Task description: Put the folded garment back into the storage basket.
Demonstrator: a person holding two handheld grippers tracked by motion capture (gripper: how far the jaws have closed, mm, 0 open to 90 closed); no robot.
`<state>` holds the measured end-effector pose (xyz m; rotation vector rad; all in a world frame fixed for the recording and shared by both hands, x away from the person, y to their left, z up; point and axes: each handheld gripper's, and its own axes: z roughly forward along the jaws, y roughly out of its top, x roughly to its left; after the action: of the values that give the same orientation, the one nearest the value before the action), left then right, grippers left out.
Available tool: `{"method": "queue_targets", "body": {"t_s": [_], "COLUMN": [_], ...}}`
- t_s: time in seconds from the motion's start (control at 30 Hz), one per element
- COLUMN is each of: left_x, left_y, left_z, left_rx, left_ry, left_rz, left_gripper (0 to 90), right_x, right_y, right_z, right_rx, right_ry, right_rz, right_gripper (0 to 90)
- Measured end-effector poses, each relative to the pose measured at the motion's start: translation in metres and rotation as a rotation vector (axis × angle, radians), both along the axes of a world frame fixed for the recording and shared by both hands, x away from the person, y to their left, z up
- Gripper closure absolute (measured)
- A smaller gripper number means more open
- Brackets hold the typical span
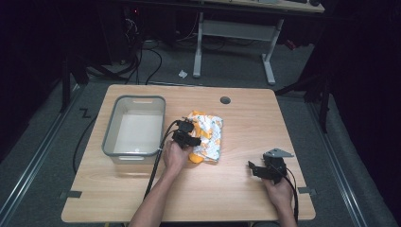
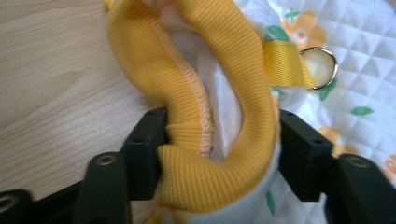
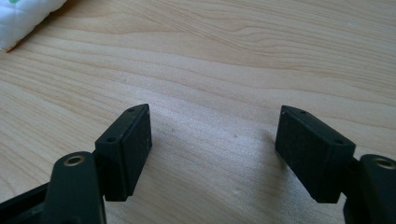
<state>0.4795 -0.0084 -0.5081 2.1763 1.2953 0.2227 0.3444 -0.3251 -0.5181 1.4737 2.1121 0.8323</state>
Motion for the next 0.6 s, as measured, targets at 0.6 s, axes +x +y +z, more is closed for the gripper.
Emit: {"method": "queue_targets", "body": {"t_s": [0.6], "left_x": [-0.0032], "left_y": [0.0031], "left_z": [0.0075], "left_rx": [-0.058], "left_ry": [-0.017], "left_rz": [-0.062], "left_gripper": [75.2], "right_x": [0.0001], "right_y": [-0.0001], "right_z": [0.0], "right_rx": [-0.001], "right_ry": [-0.001], "right_rz": [0.001], "right_gripper": [27.3]}}
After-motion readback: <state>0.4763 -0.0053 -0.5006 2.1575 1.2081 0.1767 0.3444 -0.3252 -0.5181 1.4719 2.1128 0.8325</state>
